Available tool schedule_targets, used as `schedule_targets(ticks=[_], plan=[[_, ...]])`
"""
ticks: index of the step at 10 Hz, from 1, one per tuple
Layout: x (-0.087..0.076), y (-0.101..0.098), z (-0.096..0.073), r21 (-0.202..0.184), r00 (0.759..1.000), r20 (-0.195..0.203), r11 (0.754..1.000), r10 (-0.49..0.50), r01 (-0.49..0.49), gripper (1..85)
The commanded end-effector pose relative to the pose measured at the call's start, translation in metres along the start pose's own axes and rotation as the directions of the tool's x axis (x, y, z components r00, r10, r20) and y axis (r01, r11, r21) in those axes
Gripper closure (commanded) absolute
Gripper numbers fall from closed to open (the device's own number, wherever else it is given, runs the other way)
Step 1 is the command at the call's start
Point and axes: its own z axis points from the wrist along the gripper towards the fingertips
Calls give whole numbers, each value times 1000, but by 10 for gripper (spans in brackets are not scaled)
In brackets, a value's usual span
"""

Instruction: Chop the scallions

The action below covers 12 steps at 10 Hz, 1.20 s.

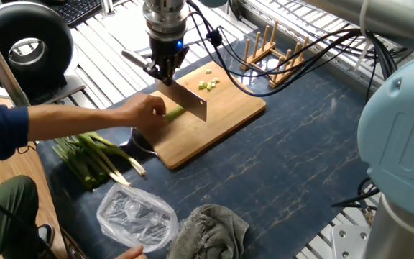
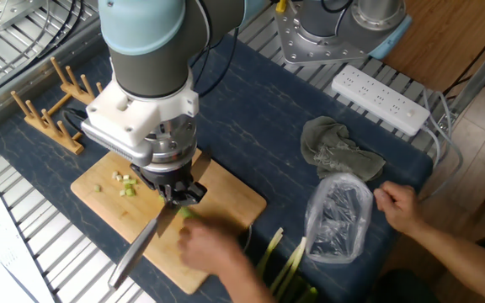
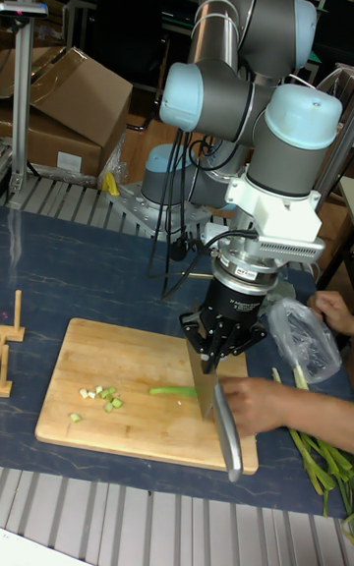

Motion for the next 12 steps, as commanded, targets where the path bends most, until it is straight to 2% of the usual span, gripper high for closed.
schedule_targets(ticks=[1,2,4,6,9,12], plan=[[2,-9,-2,17,1000,-7,1000,-1,1,843],[1,-17,2,18,1000,1,1000,-18,18,843],[1,-34,9,45,998,6,997,-55,54,843],[-2,-45,20,46,996,26,996,-83,82,843],[-4,-51,30,48,994,34,994,-105,103,843],[0,-44,33,39,995,34,995,-97,96,843]])
